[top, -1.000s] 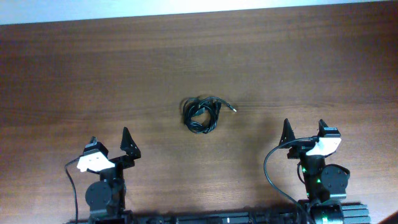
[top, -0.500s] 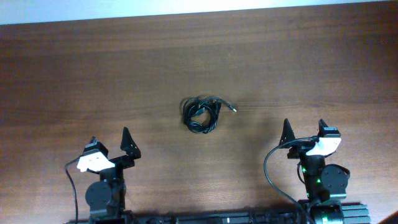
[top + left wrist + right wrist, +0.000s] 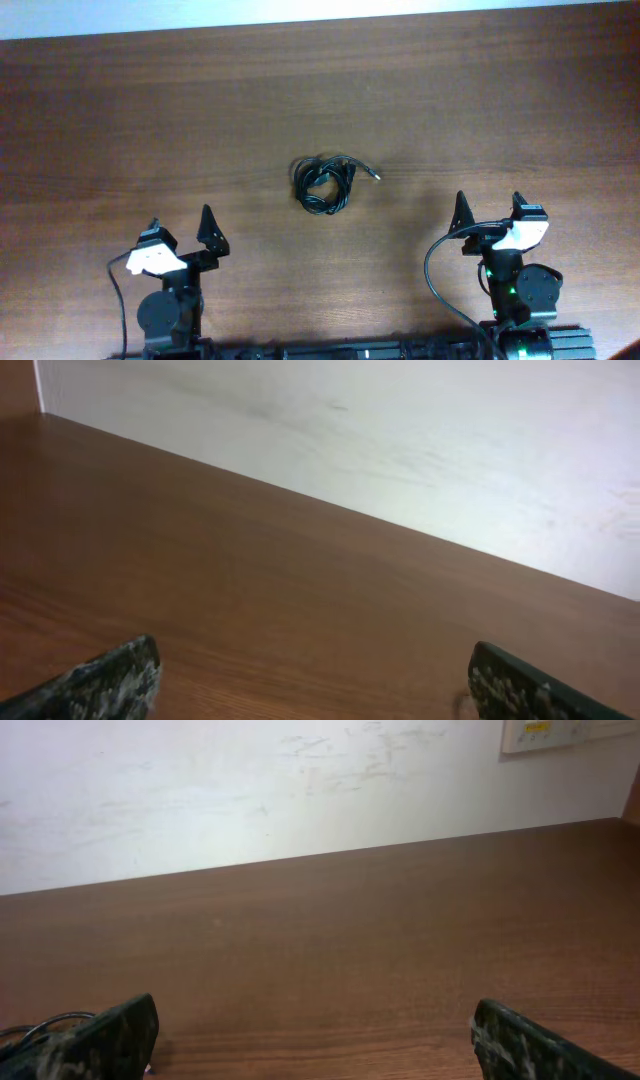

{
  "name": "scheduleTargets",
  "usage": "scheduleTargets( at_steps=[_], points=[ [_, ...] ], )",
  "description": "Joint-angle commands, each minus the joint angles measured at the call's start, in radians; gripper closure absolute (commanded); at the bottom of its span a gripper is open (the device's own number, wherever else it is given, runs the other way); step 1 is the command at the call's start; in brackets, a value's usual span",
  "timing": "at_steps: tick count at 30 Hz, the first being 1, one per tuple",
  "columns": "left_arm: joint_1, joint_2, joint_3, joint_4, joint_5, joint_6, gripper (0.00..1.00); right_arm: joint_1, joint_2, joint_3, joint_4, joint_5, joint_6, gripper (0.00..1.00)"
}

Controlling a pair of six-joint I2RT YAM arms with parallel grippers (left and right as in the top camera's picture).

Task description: Untangle cables

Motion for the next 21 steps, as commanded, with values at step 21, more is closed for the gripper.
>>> scheduleTargets(
  at_steps=[21],
  points=[
    [0.005, -0.008, 0.139, -0.133, 0.176, 0.043, 0.01, 0.011, 0.001, -0.007, -0.004, 0.013, 0.000, 0.01]
  ],
)
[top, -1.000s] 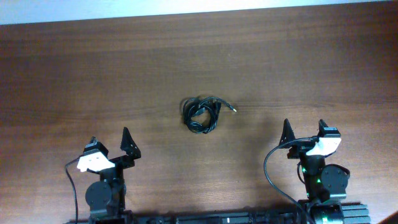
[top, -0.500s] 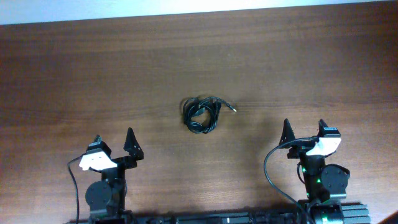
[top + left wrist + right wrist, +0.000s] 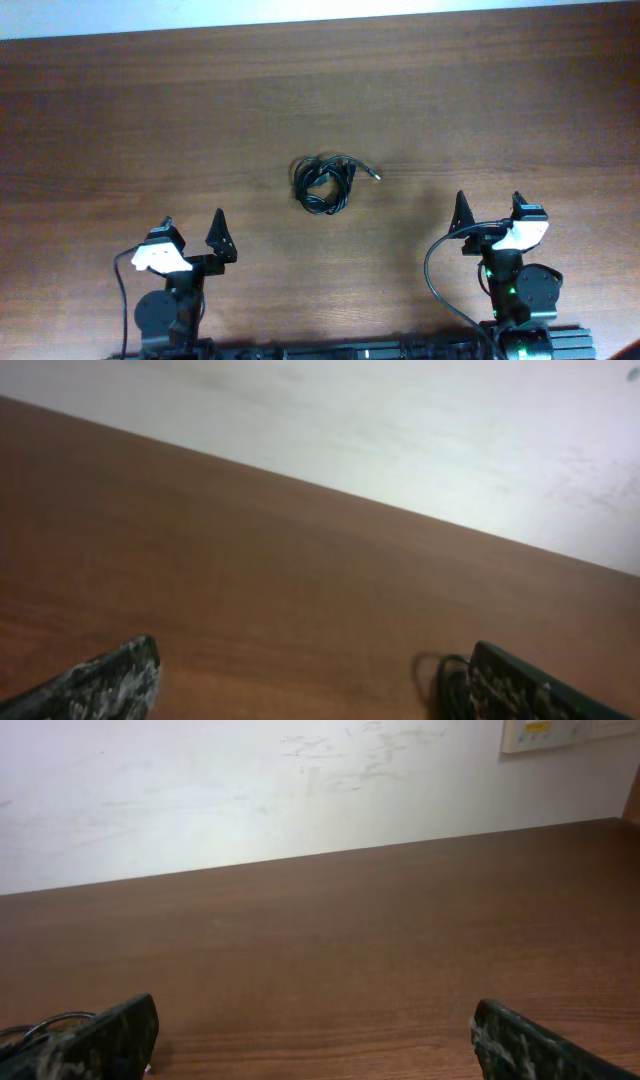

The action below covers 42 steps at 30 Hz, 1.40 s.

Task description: Untangle cables

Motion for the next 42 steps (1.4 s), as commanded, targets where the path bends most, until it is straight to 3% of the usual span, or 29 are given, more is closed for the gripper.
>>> scheduleTargets(
  at_steps=[1, 4, 9, 14, 21, 25, 30, 34, 40, 42],
  points=[
    [0.005, -0.006, 0.111, -0.052, 0.051, 0.047, 0.01, 0.011, 0.001, -0.007, -0.003, 0.012, 0.000, 0.02],
    [0.005, 0.009, 0.146, -0.061, 0.047, 0.108, 0.01, 0.011, 0.001, -0.007, -0.003, 0.013, 0.000, 0.02],
    [0.005, 0.010, 0.158, -0.038, 0.111, 0.110, 0.01, 0.011, 0.001, -0.007, -0.003, 0.012, 0.000, 0.02],
    [0.005, 0.103, 0.327, -0.163, 0.143, 0.038, 0.01, 0.011, 0.001, -0.007, -0.003, 0.012, 0.000, 0.02],
    [0.001, 0.454, 0.573, -0.251, 0.322, 0.038, 0.01, 0.011, 0.001, -0.007, -0.003, 0.012, 0.000, 0.02],
    [-0.069, 0.616, 0.628, -0.267, 0.320, 0.038, 0.01, 0.011, 0.001, -0.007, -0.003, 0.012, 0.000, 0.02],
    [-0.272, 0.828, 0.718, -0.286, 0.160, 0.038, 0.01, 0.011, 0.001, -0.007, -0.003, 0.012, 0.000, 0.01],
    [-0.430, 1.056, 0.877, -0.412, -0.016, 0.039, 0.01, 0.011, 0.001, -0.007, -0.003, 0.012, 0.000, 0.02],
    [-0.518, 1.380, 0.902, -0.366, 0.076, 0.038, 0.01, 0.011, 0.001, -0.007, -0.003, 0.012, 0.000, 0.02],
    [-0.518, 1.468, 0.902, -0.359, 0.069, -0.050, 0.16, 0.011, 0.001, -0.007, -0.003, 0.012, 0.000, 0.02]
  ],
)
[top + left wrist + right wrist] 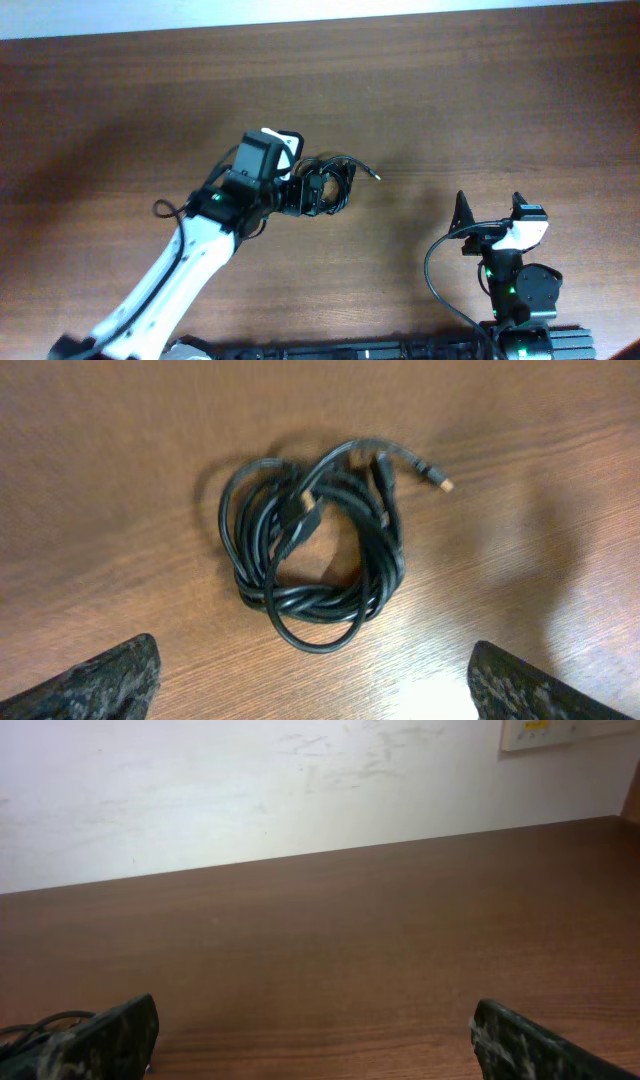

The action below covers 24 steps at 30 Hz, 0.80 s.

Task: Untangle cables
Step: 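Reach the left gripper to the black cable bundle and grasp it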

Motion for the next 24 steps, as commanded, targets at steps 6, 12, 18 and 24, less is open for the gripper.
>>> scheduleTargets(
  at_steps=[6, 12, 18, 24],
  points=[
    [-0.006, 0.296, 0.014, 0.044, -0.054, -0.278, 0.36, 0.010, -0.004, -0.007, -0.003, 0.008, 0.000, 0.02],
    [-0.043, 0.399, 0.014, 0.124, -0.075, -0.347, 0.44, 0.010, -0.004, -0.007, -0.003, 0.008, 0.000, 0.02],
    [-0.055, 0.412, 0.019, 0.077, -0.306, -0.414, 1.00, 0.010, -0.004, -0.007, -0.003, 0.008, 0.000, 0.02],
    [0.005, 0.270, 0.056, -0.117, -0.512, -0.075, 1.00, 0.010, -0.004, -0.007, -0.003, 0.008, 0.000, 0.01]
  ],
)
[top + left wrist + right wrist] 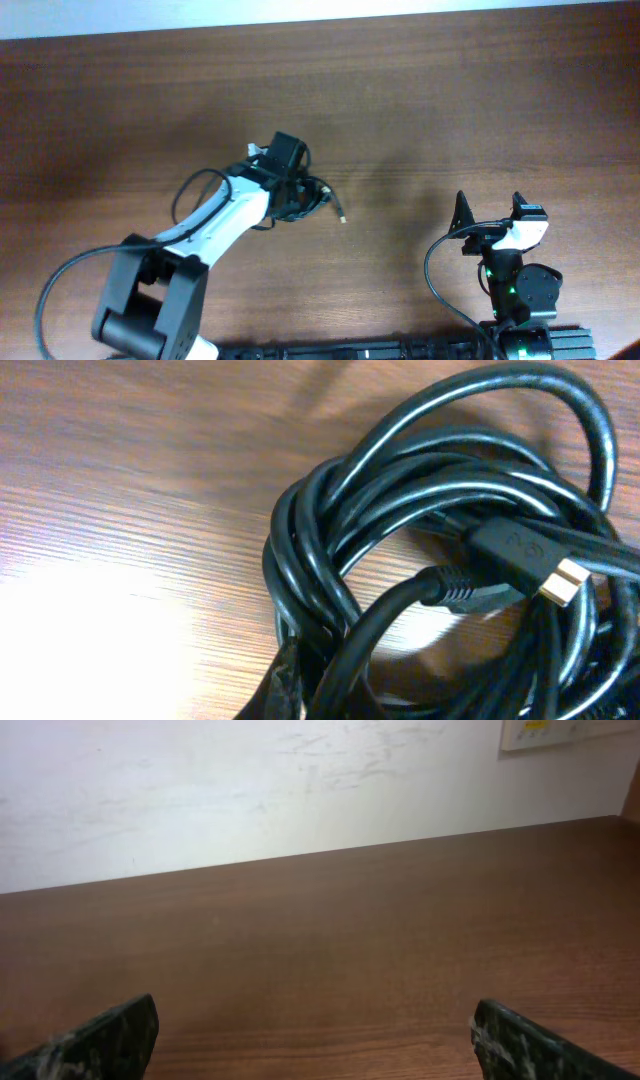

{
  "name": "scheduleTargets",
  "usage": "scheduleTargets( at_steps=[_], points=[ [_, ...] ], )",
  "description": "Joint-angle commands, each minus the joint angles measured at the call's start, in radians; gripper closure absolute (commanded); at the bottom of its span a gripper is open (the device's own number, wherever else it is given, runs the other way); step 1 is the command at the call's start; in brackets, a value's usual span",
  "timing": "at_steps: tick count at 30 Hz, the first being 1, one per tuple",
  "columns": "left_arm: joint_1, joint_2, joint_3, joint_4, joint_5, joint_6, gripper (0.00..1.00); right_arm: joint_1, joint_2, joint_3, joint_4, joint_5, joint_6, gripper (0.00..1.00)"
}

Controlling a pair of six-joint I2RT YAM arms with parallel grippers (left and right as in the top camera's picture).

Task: Untangle cables
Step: 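Reach the left gripper to the black cable bundle and grasp it, then lift the cable bundle with the left gripper toward the center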

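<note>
A tangled black cable bundle (316, 194) lies mid-table, one loose plug end (342, 217) trailing to its right. Up close, the coils (330, 510) fill the left wrist view, with a gold-tipped plug (560, 582) on top. My left gripper (298, 196) is down on the bundle's left side and shut on several strands; one finger (288, 682) shows pressed against them, the other is hidden behind the cable. My right gripper (490, 215) stands open at the front right, far from the bundle, with nothing between its fingers (110, 1038).
The brown wooden table (480, 110) stretches to a white wall (300, 790) at the back. The right arm's own black lead (432, 270) loops beside its base at the front edge.
My left gripper was open just above the bundle; now it is down in it and shut on strands. The bundle has shifted left, and its loose plug now points to the lower right.
Both grippers stood open at the front edge with the bundle untouched mid-table. The left one then turned toward the bundle, later hung open over it, and now grips it. The right arm has stayed put; the cable has left its view.
</note>
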Motion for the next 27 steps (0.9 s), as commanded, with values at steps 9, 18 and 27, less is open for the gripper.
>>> scheduleTargets(
  at_steps=[9, 18, 27],
  points=[
    [0.018, -0.132, -0.002, -0.038, -0.183, 0.420, 0.01, 0.010, -0.004, -0.007, -0.003, 0.008, 0.000, 0.01],
    [0.018, -0.132, -0.002, -0.053, -0.082, -0.250, 0.01, 0.010, -0.004, -0.007, -0.003, 0.009, 0.000, 0.02],
    [0.071, -0.129, -0.002, -0.046, -0.219, 0.259, 0.37, 0.010, -0.004, -0.007, -0.003, 0.008, 0.000, 0.01]
  ],
)
